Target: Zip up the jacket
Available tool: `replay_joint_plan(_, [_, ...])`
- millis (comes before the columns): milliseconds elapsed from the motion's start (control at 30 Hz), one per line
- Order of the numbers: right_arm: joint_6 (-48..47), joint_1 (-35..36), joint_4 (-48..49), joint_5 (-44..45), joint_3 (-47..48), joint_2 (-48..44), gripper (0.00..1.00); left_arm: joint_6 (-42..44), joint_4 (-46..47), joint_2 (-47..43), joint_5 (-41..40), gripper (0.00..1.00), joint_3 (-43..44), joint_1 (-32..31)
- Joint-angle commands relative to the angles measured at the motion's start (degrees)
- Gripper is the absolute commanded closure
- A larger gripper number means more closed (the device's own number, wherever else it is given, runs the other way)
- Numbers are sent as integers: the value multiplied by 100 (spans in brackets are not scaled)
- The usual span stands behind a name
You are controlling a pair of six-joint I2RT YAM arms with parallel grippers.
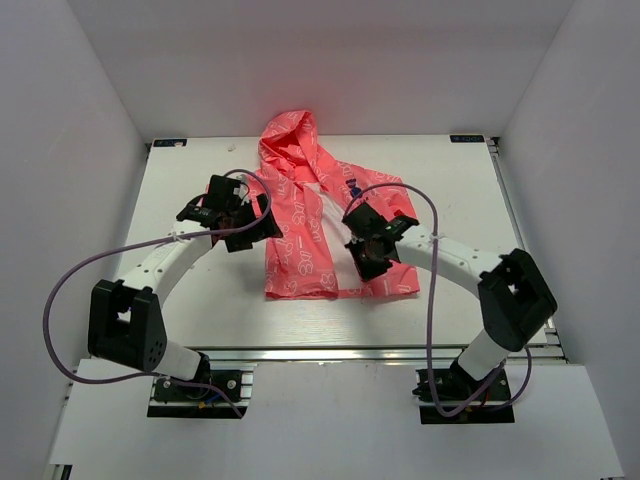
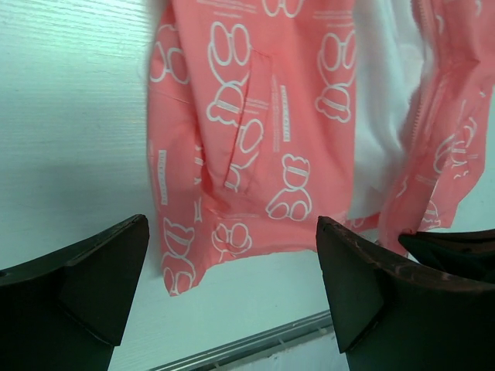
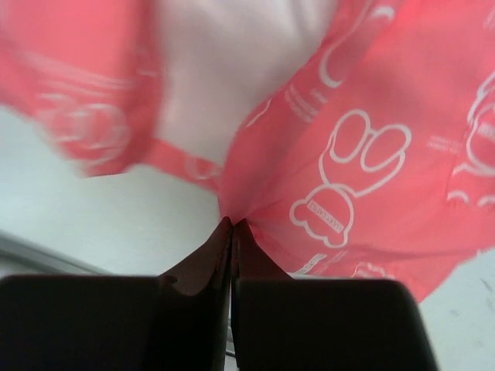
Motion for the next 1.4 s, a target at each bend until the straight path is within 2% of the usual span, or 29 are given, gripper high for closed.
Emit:
replay_joint_plan(0, [-61, -90, 496, -1470, 262, -671, 100, 147, 154, -285, 436, 2, 93, -30])
replay_joint_plan(33, [-26, -125, 691, -2143, 166, -855, 100, 147, 181, -293, 498, 2, 75, -30])
replay_joint_plan(100, [210, -230, 1103, -2649, -376, -971, 100, 138, 251, -285, 631, 2, 5, -30])
replay_joint_plan(167, [360, -353, 1579, -2879, -791, -936, 100, 94, 278, -267, 640, 2, -47, -30])
replay_joint_plan(300, [519, -477, 2115, -2705, -1548, -664, 100, 86, 260, -197, 605, 2, -74, -38])
replay_joint_plan(400, [449, -485, 2336, -2563, -1768, -593, 84, 85, 225, -171, 517, 2, -100, -47])
replay_joint_plan(433, [371, -485, 2345, -2572, -1786, -611, 74, 85, 216, -153, 516, 2, -101, -38])
replay_joint_plan(500, [282, -477, 2389, -2634, -1812, -663, 65, 85, 242, -153, 516, 2, -153, -47])
replay_joint_plan(533, [186, -468, 2354, -2581, -1786, -698, 60, 85, 242, -144, 525, 2, -153, -56])
replay_joint_plan(733, [-113, -328, 1766, -2142, -1576, -778, 52, 112, 199, -135, 525, 2, -180, -91])
replay_joint_plan(800, [-87, -205, 1503, -1993, -1426, -813, 46, 121, 172, -144, 525, 2, -171, -108])
replay_joint_plan(900, [71, 85, 1168, -1475, -1216, -874, 44, 121, 137, -162, 473, 2, -180, -117])
replay_joint_plan(1133, [923, 577, 1096, -518, -1197, -892, 42, 121, 84, -214, 411, 2, -197, -135])
replay_joint_plan(1200, [985, 709, 1141, -445, -1189, -744, 38, 138, 67, -241, 411, 2, -206, -135])
replay_joint_plan(1367, [1310, 1096, 1080, -50, -1083, -392, 38, 182, -21, -337, 402, 2, -206, -144])
